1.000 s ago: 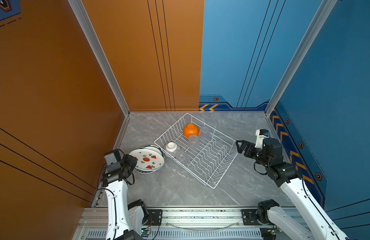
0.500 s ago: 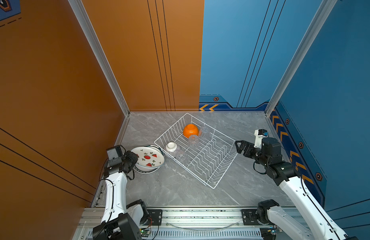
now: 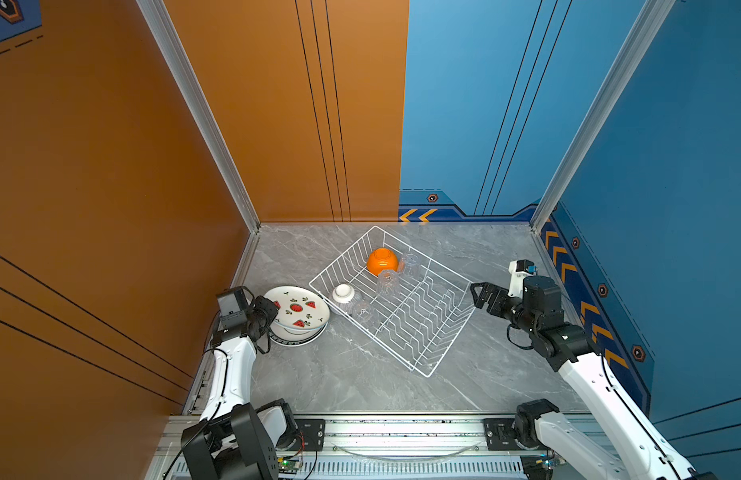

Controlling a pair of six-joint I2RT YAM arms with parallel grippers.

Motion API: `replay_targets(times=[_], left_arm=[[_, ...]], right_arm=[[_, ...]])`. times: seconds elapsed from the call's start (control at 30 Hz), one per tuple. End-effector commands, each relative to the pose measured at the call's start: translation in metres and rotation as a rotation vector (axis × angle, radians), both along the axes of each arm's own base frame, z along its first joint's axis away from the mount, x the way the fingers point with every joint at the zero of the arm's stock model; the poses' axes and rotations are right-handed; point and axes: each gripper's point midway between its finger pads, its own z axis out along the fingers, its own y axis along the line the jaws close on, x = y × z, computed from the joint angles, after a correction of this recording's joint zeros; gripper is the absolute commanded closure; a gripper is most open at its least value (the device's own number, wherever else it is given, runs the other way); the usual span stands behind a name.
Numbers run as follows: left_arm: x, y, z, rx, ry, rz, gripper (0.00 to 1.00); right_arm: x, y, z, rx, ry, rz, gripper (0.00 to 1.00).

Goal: Unload the mixed dishes from the dish rack
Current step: 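Lower the watermelon plate onto the plate stack and open the left gripper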

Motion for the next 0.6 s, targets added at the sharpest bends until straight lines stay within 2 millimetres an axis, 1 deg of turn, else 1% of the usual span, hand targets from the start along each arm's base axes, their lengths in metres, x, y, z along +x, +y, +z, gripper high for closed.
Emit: replay_targets(times=[0.0,0.1,0.13,0.3,0.43,0.57], left_arm=[[0.016,-0.006,0.014,-0.018,-0.063,-0.057,0.52],[0.015,-0.01,0.01,-0.035,-0.047,-0.073,0.46],[0.014,-0.011,0.01,-0.033,-0.042,-0.074,0.42],[0.003,-0.011,0.008,0.004,0.019,-0.08,0.02],[-0.006,-0.015,0.008,0.02,0.113,-0.124,0.02],[-0.014,-0.02,0.003,0.011,0.193,-0.165,0.02]], right_arm=[[-0.003,-0.001,-0.011,0.008,0.041,-0.007,0.0],[-0.003,-0.002,-0.011,0.01,0.044,-0.013,0.0],[-0.003,-0.002,-0.012,0.011,0.047,-0.013,0.0],[-0.001,0.0,-0.013,0.021,0.055,-0.013,0.0],[0.0,0.001,-0.014,0.019,0.057,-0.01,0.0],[0.005,0.001,-0.018,-0.015,0.067,0.003,0.0]])
